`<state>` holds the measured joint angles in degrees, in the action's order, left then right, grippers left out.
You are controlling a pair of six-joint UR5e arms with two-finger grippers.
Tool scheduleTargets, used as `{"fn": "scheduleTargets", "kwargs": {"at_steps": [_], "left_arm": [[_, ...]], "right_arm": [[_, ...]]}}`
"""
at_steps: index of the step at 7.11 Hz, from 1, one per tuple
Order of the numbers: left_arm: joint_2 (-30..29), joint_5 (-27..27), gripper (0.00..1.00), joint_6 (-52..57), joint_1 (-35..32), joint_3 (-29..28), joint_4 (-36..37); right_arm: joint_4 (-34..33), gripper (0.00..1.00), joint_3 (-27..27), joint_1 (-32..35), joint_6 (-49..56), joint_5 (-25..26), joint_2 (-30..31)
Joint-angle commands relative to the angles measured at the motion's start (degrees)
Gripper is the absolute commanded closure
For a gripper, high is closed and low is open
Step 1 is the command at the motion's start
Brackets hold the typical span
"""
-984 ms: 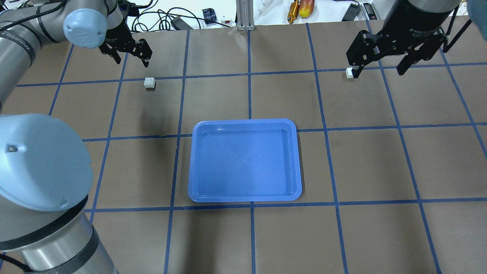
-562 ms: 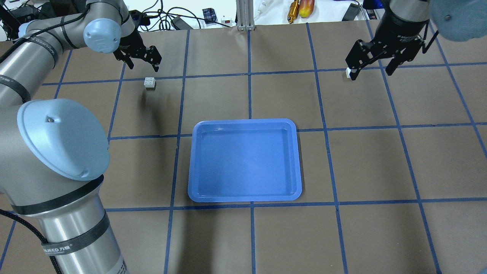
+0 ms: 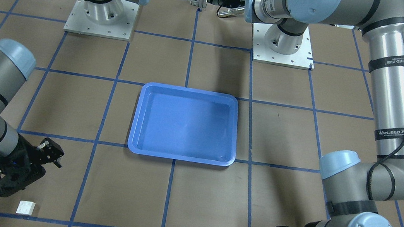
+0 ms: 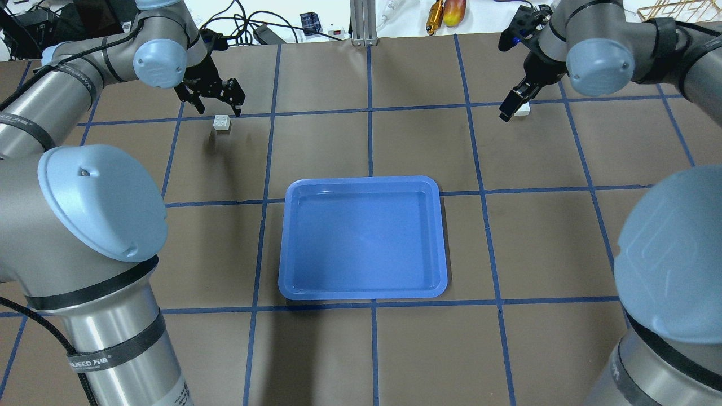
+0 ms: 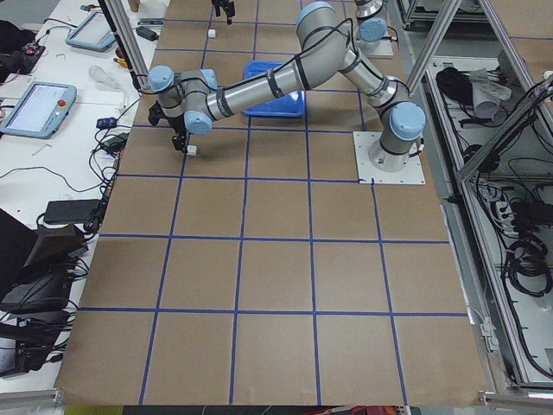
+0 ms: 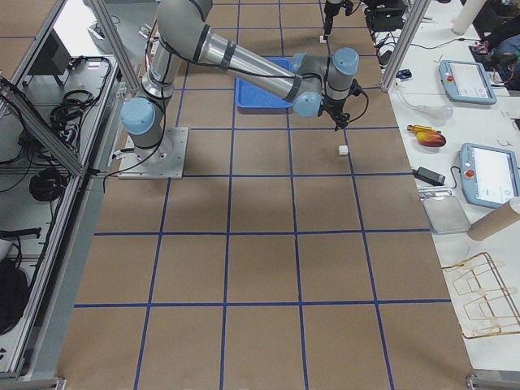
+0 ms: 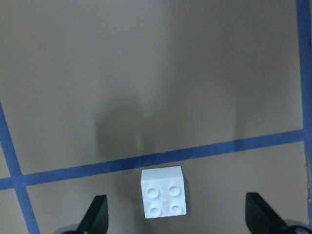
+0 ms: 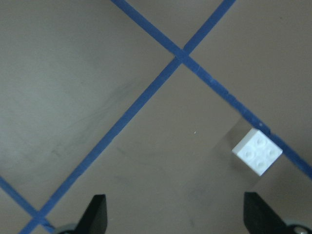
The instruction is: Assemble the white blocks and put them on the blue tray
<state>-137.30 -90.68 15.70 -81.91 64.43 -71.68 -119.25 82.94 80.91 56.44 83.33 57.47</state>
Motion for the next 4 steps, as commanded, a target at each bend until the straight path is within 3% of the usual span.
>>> {"fn": "scheduleTargets", "kwargs": {"at_steps": [1,2,3,4], "left_arm": [[-0.77,-0.11,0.08,-0.68,0.0,0.79,1.27],[-0.86,-0.02,0.19,-0.15,0.0,0.96,1.37],[-0.95,-0.02,0.39,-0.24,0.09,1.23,1.37],[-0.78,-0.02,0.51,-0.15,0.0,0.71,1.54]], "right_arm": [[-2.66,0.0,-5.21,-0.23,18.03,-0.01,-4.99],[-2.48,0.02,-6.46,-0.23,26.54,-0.18,-6.39],[-2.48,0.03,-6.82,-0.93,31.93,-0.8,-7.36],[-2.57,0.04,-6.82,-2.93,37.81,-6.2,-8.24]]}}
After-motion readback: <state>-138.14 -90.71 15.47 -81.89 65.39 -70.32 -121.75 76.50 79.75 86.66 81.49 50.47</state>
